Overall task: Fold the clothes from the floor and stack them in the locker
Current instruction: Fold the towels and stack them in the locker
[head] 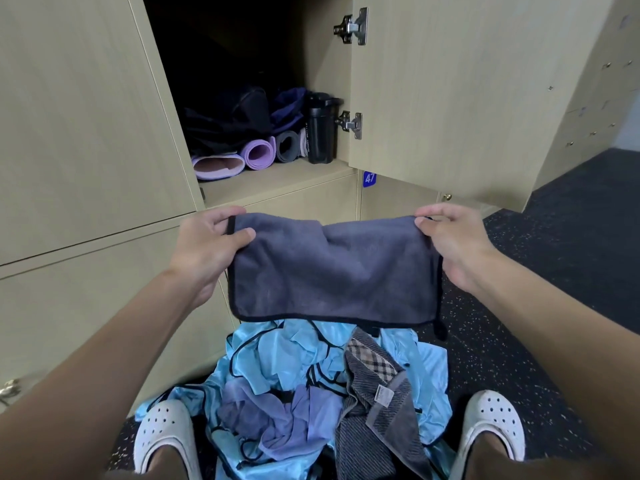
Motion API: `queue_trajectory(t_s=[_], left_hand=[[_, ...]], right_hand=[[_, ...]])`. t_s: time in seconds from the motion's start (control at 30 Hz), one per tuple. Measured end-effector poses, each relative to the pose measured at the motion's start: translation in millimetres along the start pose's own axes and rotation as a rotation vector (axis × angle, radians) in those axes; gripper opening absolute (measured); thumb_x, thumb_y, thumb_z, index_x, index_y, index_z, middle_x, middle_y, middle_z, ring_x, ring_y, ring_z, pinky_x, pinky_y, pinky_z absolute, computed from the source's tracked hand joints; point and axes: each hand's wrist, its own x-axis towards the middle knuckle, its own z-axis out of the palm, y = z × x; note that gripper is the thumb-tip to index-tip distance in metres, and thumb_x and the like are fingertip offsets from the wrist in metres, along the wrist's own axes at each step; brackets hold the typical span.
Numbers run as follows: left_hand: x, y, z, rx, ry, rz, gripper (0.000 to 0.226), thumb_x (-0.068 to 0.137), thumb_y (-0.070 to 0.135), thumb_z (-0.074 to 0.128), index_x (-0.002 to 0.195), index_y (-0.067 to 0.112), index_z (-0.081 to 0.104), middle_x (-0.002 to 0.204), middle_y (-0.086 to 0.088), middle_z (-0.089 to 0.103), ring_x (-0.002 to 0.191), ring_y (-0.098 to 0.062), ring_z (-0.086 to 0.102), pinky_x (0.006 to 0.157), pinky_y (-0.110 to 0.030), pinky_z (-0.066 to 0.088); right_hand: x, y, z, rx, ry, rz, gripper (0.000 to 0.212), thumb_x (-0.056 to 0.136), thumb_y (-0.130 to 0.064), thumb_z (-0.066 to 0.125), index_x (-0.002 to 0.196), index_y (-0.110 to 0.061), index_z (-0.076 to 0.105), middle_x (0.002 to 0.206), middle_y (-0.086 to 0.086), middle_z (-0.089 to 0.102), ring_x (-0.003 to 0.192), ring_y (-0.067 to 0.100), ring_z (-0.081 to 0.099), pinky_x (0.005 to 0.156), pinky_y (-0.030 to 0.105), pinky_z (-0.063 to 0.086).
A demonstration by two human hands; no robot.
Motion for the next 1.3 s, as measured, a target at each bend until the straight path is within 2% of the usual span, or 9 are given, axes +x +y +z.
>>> queue_trajectory(t_s=[0.1, 0.27, 0.47, 0.6, 0.73, 0.9, 1.03, 1.17, 1.3], left_hand=[[2.2, -1.9, -8.2, 0.068, 0.022, 0.044, 0.028, 0.091, -0.003, 0.066, 0.111, 0.016, 0.069, 0.101, -0.015, 0.074, 0.086, -0.025, 0.069, 0.087, -0.039, 0.057], [7.2, -5.1, -11.5, 0.08, 0.041, 0.099, 0.021, 0.092, 0.001, 0.067, 0.104, 0.017, 0.07, 0.104, -0.008, 0.074, 0.086, -0.015, 0.068, 0.083, -0.026, 0.055], [12.6, -7.4, -17.1, 0.135, 0.073, 0.145, 0.034, 0.084, -0.002, 0.074, 0.11, 0.019, 0.068, 0.095, 0.001, 0.072, 0.085, -0.011, 0.068, 0.081, -0.018, 0.055], [14.9, -8.6, -20.8, 0.212, 0.088, 0.18, 0.02, 0.084, 0.001, 0.075, 0.099, 0.013, 0.07, 0.081, 0.0, 0.07, 0.069, -0.01, 0.064, 0.061, -0.007, 0.052], [16.9, -12.3, -23.0, 0.302, 0.094, 0.241, 0.017, 0.09, 0.002, 0.069, 0.075, 0.011, 0.067, 0.068, -0.013, 0.063, 0.051, -0.006, 0.06, 0.053, -0.009, 0.047], [4.2, -17.1, 0.7, 0.353, -0.036, 0.272, 0.008, 0.088, 0.005, 0.072, 0.083, 0.005, 0.066, 0.075, -0.005, 0.064, 0.062, -0.003, 0.059, 0.05, -0.009, 0.039], [-5.9, -28.5, 30.9, 0.385, -0.247, 0.245, 0.017, 0.083, 0.014, 0.079, 0.095, 0.02, 0.068, 0.096, 0.006, 0.07, 0.077, 0.002, 0.064, 0.07, -0.023, 0.052], [-16.2, -40.4, 58.3, 0.428, -0.472, 0.262, 0.035, 0.079, 0.026, 0.083, 0.108, 0.027, 0.064, 0.109, 0.015, 0.067, 0.106, 0.002, 0.062, 0.087, -0.021, 0.052], [-24.1, -46.5, 71.5, 0.434, -0.563, 0.213, 0.054, 0.075, 0.035, 0.085, 0.123, 0.029, 0.06, 0.115, 0.015, 0.066, 0.11, 0.003, 0.06, 0.076, -0.005, 0.044]], right_hand=[[4.2, -2.3, -8.0, 0.075, -0.052, 0.05, 0.015, 0.094, 0.003, 0.059, 0.098, -0.007, 0.069, 0.105, 0.011, 0.068, 0.104, 0.024, 0.063, 0.096, 0.035, 0.051], [1.8, -2.6, -12.6, 0.01, -0.254, 0.046, 0.049, 0.085, 0.013, 0.063, 0.133, 0.005, 0.053, 0.126, 0.016, 0.059, 0.112, 0.024, 0.059, 0.1, 0.032, 0.046], [11.7, 7.5, -13.5, -0.34, -0.188, -0.15, 0.041, 0.09, -0.001, 0.067, 0.131, -0.006, 0.061, 0.127, 0.006, 0.064, 0.121, 0.019, 0.057, 0.103, 0.027, 0.042], [14.0, 11.9, -22.5, -0.387, -0.162, -0.219, 0.011, 0.095, -0.008, 0.062, 0.101, -0.007, 0.072, 0.09, 0.006, 0.07, 0.084, 0.017, 0.061, 0.075, 0.026, 0.046], [18.8, 20.3, -34.5, -0.448, -0.08, -0.237, 0.017, 0.098, -0.014, 0.059, 0.092, -0.002, 0.069, 0.087, 0.022, 0.066, 0.079, 0.021, 0.053, 0.068, 0.031, 0.04], [11.5, 17.2, -39.5, -0.606, -0.175, -0.279, 0.019, 0.098, -0.015, 0.057, 0.079, -0.015, 0.06, 0.069, 0.0, 0.053, 0.066, 0.013, 0.046, 0.058, 0.024, 0.035], [-1.3, 15.2, -20.7, -0.892, -0.409, -0.396, 0.012, 0.094, -0.019, 0.065, 0.086, -0.01, 0.065, 0.07, -0.004, 0.056, 0.065, 0.007, 0.048, 0.057, 0.013, 0.034], [-11.4, 9.1, -3.9, -0.764, -0.454, -0.432, 0.01, 0.093, -0.019, 0.065, 0.086, -0.011, 0.066, 0.08, 0.007, 0.067, 0.069, 0.013, 0.056, 0.063, 0.023, 0.041], [-19.5, -0.1, 5.8, -0.609, -0.404, -0.488, 0.012, 0.093, -0.015, 0.063, 0.092, -0.004, 0.067, 0.082, 0.015, 0.066, 0.063, 0.005, 0.052, 0.057, 0.015, 0.038]])
